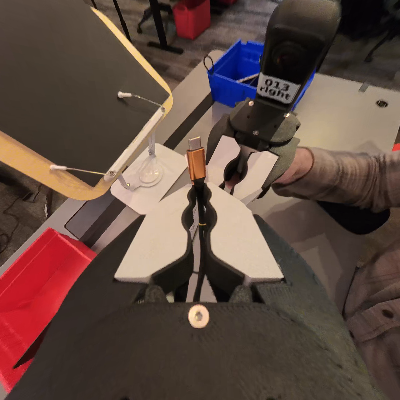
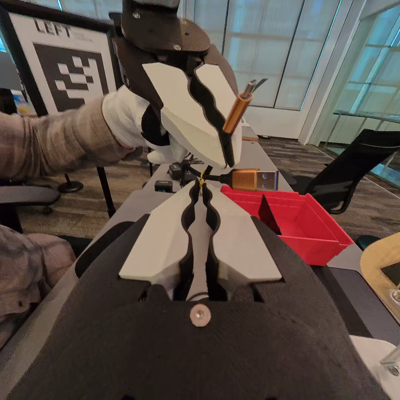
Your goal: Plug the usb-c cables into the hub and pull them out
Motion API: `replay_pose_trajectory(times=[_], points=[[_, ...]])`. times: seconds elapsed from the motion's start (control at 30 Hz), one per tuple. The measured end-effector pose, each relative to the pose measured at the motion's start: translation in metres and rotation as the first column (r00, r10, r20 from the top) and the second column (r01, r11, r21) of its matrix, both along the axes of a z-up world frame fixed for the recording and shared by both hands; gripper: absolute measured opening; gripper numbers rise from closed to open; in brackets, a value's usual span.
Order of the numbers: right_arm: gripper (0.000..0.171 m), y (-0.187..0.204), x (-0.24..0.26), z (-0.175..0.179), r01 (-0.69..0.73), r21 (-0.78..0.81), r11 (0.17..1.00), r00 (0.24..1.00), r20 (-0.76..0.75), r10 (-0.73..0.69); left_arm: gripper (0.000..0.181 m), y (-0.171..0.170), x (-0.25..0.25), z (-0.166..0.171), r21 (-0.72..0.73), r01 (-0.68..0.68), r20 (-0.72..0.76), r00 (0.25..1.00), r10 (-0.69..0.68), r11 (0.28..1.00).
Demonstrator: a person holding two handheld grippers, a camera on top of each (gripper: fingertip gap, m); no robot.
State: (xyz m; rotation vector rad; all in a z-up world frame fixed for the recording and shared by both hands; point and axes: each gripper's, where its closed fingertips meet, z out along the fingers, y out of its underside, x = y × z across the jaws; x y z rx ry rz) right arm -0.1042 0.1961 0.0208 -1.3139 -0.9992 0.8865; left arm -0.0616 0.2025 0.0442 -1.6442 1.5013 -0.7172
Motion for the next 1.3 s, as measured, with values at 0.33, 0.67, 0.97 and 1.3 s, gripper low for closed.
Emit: replay_pose_trajectory(times=[0.33, 0.67, 0.97, 1.3], points=[[0.026, 0.01, 0.022, 0.029, 0.058, -0.025, 0.998, 0.974, -0.22, -0.062, 0.006, 0.01, 0.007, 0.028, -0.031, -0.053, 0.262, 0.963, 0.059, 0.998], [0.0, 0.003, 0.024, 0.039, 0.32, 0.238, 0.917, 0.947, -0.115, -0.301, 0.006, 0.039, 0.002, 0.056, -0.028, -0.295, 0.488, 0.83, 0.271, 0.955], [0.01, 0.018, 0.008, 0.023, 0.322, 0.063, 0.945, 0.935, -0.177, -0.307, 0.006, 0.022, 0.02, 0.05, -0.053, -0.279, 0.514, 0.815, 0.266, 0.959], [0.0, 0.027, 0.015, 0.009, 0.363, 0.138, 0.922, 0.932, -0.038, -0.361, 0.006, 0.02, 0.021, 0.045, -0.091, -0.271, 0.498, 0.821, 0.279, 0.958]])
